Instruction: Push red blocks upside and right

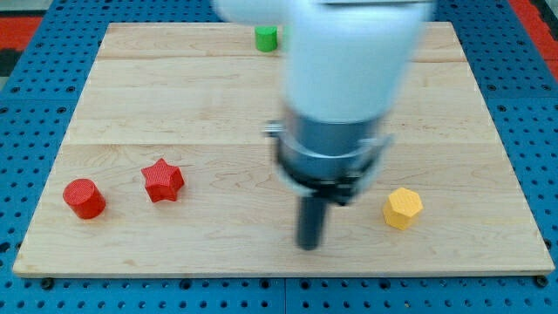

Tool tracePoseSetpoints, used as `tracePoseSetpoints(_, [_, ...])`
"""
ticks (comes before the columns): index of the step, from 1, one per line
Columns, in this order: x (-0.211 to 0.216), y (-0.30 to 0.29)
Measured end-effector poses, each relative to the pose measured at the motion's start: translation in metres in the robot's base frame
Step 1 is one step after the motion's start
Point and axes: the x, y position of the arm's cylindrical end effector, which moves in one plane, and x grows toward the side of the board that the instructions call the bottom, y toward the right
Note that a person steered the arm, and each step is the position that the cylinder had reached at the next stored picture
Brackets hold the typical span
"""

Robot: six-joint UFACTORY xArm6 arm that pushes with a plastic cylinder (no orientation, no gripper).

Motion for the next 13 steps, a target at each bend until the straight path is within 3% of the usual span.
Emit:
tracePoseSetpoints(1, [0.0,-0.088])
tracePoseSetpoints(2, [0.001,-0.093])
tracePoseSetpoints(3, [-0.019,-0.119])
tracePoseSetpoints(4, [-0.066,-0.173])
tracePoseSetpoints(6, [-0.09,-0.168])
tracePoseSetpoints(9, [-0.176,-0.053])
tracePoseSetpoints(10, [-0.185,-0.05])
tracePoseSetpoints(11, [-0.219,-0.03])
tracePoseSetpoints(12, [-0.199,-0.034])
tracePoseSetpoints(13, [-0.129,-0.049])
